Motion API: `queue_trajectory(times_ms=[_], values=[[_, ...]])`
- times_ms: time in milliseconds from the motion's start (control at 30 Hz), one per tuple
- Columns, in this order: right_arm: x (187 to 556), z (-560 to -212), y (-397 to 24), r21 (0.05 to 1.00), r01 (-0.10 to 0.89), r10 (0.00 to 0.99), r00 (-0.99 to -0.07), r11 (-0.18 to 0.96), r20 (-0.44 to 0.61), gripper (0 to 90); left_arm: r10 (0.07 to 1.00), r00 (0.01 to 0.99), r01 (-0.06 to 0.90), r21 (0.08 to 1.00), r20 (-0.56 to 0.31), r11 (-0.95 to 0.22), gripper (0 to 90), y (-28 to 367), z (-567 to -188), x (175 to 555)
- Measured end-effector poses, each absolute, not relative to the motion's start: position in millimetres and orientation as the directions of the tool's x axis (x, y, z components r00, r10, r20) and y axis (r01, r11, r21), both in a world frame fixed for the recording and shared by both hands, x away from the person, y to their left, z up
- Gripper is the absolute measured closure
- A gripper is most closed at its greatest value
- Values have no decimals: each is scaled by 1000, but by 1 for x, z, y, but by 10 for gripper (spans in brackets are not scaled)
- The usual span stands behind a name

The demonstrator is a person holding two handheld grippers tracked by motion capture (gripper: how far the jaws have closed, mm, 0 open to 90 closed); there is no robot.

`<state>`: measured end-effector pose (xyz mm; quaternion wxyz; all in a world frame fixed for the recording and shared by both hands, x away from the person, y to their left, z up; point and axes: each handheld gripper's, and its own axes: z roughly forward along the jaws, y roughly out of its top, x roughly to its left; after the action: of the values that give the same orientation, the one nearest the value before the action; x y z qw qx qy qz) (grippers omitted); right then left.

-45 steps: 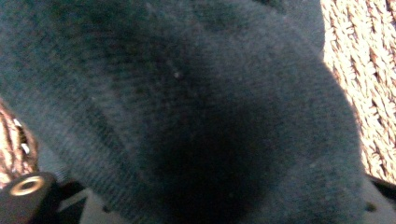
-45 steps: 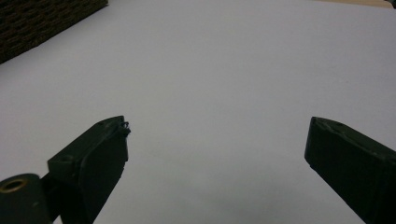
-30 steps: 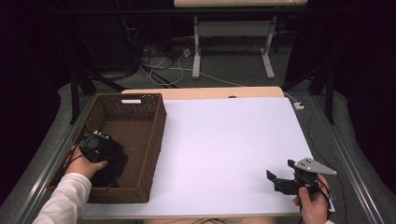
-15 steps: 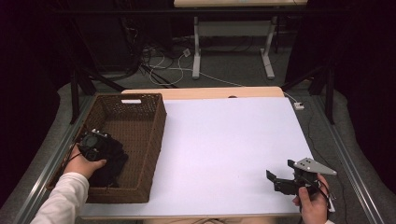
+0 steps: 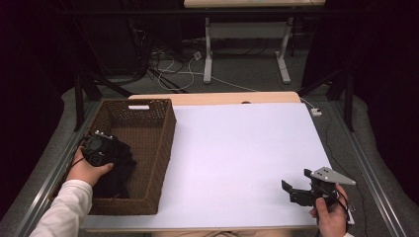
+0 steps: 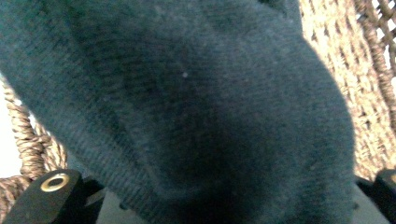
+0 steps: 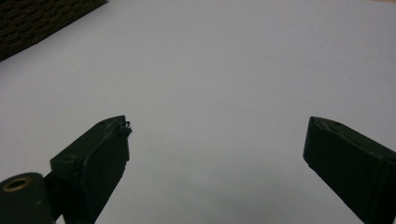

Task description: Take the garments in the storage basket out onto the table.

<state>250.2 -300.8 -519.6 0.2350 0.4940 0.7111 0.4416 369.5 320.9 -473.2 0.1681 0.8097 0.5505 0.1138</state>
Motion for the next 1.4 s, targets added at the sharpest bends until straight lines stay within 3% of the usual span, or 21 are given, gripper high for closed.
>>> queue_trajectory(times_ms=[567,1400], values=[[251,-520,-300,861,494,908,-405,122,104,64,935,353,835,465,-41,-295,623,327,-443,364],[251,-520,-300,857,500,910,-403,125,102,64,926,378,810,482,8,-335,623,311,-378,373]])
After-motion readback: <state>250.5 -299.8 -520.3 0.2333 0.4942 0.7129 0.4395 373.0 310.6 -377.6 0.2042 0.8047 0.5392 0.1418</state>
